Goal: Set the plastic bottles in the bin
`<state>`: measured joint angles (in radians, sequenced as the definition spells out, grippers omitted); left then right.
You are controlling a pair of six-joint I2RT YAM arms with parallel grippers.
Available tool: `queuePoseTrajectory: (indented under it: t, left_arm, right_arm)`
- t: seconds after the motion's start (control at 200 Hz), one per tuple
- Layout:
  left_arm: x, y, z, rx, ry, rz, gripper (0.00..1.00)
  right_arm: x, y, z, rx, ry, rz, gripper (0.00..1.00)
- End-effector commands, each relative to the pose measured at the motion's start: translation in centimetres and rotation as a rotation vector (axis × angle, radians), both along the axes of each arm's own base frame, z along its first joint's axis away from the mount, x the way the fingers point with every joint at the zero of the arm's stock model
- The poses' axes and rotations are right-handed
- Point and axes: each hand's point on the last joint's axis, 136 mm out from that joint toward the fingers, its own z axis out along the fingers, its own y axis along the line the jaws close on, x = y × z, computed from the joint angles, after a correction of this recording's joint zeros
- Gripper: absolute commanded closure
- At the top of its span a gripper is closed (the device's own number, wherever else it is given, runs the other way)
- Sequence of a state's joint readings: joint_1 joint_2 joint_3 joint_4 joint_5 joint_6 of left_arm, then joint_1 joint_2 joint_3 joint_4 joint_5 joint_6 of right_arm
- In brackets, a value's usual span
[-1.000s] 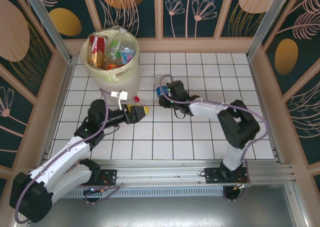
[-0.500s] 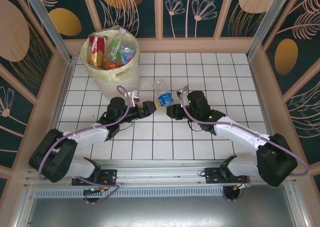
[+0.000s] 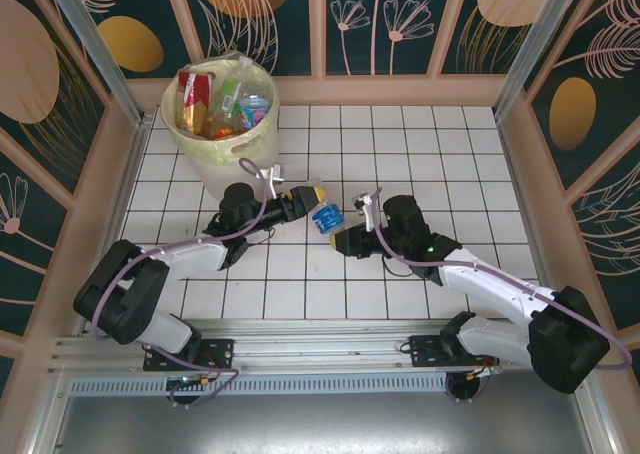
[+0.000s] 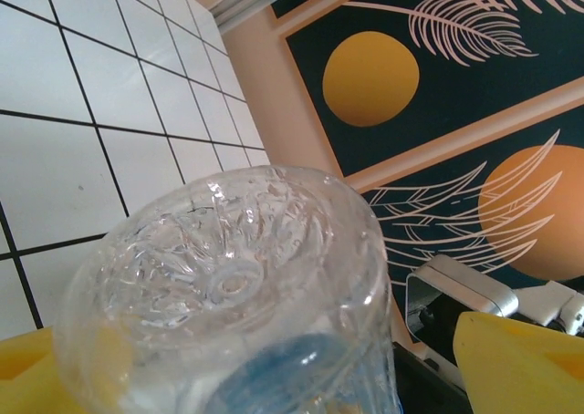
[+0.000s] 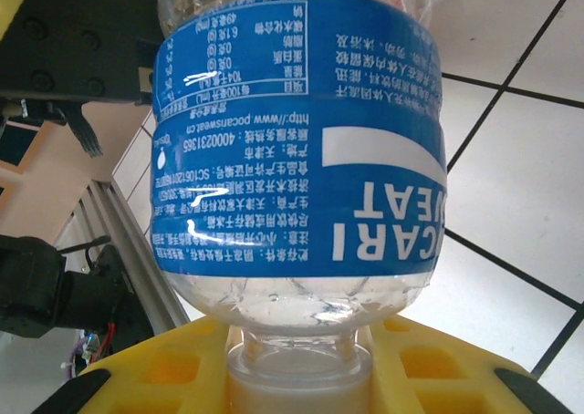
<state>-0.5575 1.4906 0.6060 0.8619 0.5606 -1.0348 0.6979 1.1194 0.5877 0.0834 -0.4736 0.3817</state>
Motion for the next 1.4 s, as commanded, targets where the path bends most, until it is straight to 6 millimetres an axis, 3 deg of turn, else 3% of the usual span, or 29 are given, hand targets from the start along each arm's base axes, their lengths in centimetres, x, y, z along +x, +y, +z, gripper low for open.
queuePoseTrajectory:
  t: [0.0, 0.075, 0.145, 0.38, 0.52, 0.676, 0.851, 0.866, 0.921, 1.111, 1.271, 1.396]
  left_arm:
    - [0.3, -0.7, 1.7, -0.022, -0.048, -0.016, 0.12]
    - [0.5, -0.6, 1.2, -0.001, -0.037, -0.004, 0.13]
    - [0.5, -0.5, 1.4, -0.002, -0.036, 0.000, 0.20]
    - [0.4, 0.1, 3.1, 0.007, -0.052, 0.028, 0.38]
    - [0.4, 0.7, 4.7, 0.011, -0.080, 0.063, 0.45]
    - [0.7, 1.1, 6.9, 0.054, -0.113, 0.092, 0.48]
    - [2.0, 2.0, 11.3, 0.174, -0.213, 0.158, 0.49]
    - [2.0, 2.1, 10.9, 0.201, -0.206, 0.160, 0.49]
    - [2.6, 2.5, 13.7, 0.246, -0.269, 0.190, 0.48]
    - [4.5, 5.2, 19.5, 0.452, -0.419, 0.329, 0.47]
    - [6.6, 9.0, 23.8, 0.654, -0.509, 0.518, 0.47]
    - [7.8, 12.6, 26.2, 0.811, -0.552, 0.679, 0.45]
  right_arm:
    - [-1.3, 0.5, 0.1, 0.012, -0.026, 0.061, 0.70]
    - [-1.2, 0.4, 0.2, 0.011, -0.031, 0.055, 0.70]
    - [-1.2, 0.4, 0.1, 0.005, -0.028, 0.048, 0.70]
    - [-1.2, 0.4, -0.2, -0.011, -0.036, 0.031, 0.63]
    - [-1.3, 0.5, 1.2, 0.021, -0.065, 0.026, 0.50]
    - [-1.9, 0.0, 3.7, 0.074, -0.110, 0.023, 0.30]
    - [-2.8, -1.3, 6.8, 0.110, -0.178, 0.011, 0.11]
    - [-2.9, -1.5, 7.1, 0.114, -0.185, 0.009, 0.10]
    - [-3.3, -1.9, 8.3, 0.132, -0.218, 0.005, 0.06]
    - [-4.0, -3.1, 12.1, 0.183, -0.309, -0.011, 0.02]
    - [-3.9, -3.4, 12.8, 0.174, -0.325, -0.030, 0.02]
    - [-3.4, -3.7, 11.9, 0.142, -0.310, -0.057, 0.02]
